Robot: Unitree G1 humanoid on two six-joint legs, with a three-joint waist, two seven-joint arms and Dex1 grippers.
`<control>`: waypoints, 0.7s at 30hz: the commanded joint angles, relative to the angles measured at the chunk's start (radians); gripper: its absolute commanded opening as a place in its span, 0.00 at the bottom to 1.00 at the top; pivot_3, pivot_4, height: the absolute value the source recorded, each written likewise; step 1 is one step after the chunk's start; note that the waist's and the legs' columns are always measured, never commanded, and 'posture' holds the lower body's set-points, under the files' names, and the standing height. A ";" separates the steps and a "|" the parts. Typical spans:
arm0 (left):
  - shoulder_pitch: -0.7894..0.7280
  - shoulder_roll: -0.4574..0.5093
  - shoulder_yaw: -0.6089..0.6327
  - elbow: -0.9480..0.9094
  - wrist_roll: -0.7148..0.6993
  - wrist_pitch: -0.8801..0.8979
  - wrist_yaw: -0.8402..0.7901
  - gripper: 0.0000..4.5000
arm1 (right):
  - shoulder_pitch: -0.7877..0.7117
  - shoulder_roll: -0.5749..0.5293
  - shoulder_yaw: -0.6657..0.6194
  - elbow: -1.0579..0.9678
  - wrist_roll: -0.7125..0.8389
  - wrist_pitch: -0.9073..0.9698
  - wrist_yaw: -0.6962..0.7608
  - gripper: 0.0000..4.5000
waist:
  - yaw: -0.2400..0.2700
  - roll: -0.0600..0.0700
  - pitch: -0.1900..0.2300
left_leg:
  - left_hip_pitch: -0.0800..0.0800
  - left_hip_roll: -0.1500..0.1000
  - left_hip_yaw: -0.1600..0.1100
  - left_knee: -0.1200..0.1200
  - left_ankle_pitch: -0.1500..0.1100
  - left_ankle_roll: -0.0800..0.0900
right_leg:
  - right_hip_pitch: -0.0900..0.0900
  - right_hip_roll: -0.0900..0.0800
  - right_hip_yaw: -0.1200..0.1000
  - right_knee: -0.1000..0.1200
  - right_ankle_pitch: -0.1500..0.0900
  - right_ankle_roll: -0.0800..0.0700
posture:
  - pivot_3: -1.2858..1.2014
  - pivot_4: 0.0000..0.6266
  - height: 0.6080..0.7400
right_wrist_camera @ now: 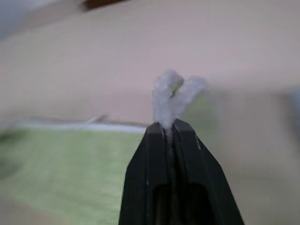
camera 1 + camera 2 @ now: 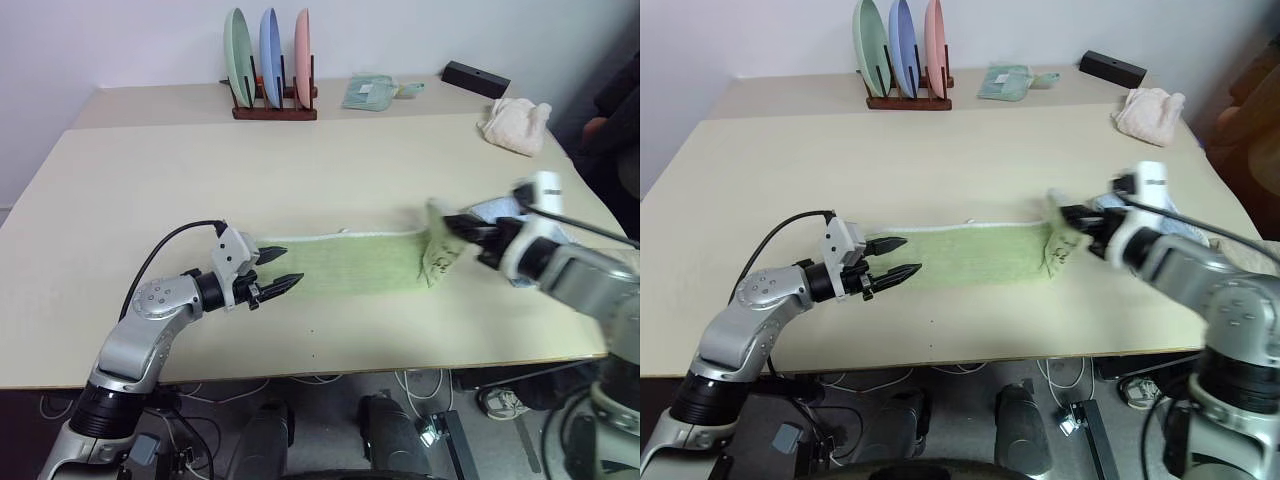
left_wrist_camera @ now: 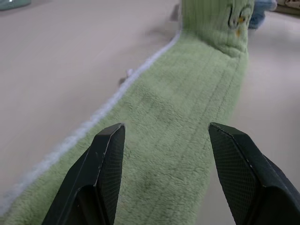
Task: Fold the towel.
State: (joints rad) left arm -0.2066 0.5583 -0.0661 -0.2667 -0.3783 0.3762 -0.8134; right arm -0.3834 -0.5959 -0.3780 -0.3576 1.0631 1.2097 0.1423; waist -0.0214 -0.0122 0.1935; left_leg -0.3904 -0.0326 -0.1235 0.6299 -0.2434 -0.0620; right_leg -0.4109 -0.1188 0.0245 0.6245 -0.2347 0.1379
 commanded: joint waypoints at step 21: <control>0.032 0.007 0.028 -0.074 -0.001 0.015 0.043 0.64 | -0.022 0.186 0.339 -0.051 -0.208 -0.108 0.159 0.41 | 0.004 0.000 0.000 | -0.001 0.000 0.000 -0.001 0.000 0.000 | -0.001 0.000 0.000 -0.003 0.000 0.000 | 0.52 0.24 1.00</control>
State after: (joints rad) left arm -0.1676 0.5589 -0.0573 -0.3085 -0.3748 0.3904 -0.7709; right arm -0.4027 -0.3875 0.0047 -0.3314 0.8216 1.1121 0.2643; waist -0.0170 -0.0119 0.1938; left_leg -0.3918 -0.0328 -0.1240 0.6285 -0.2435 -0.0621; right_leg -0.4118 -0.1186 0.0242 0.6212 -0.2343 0.1380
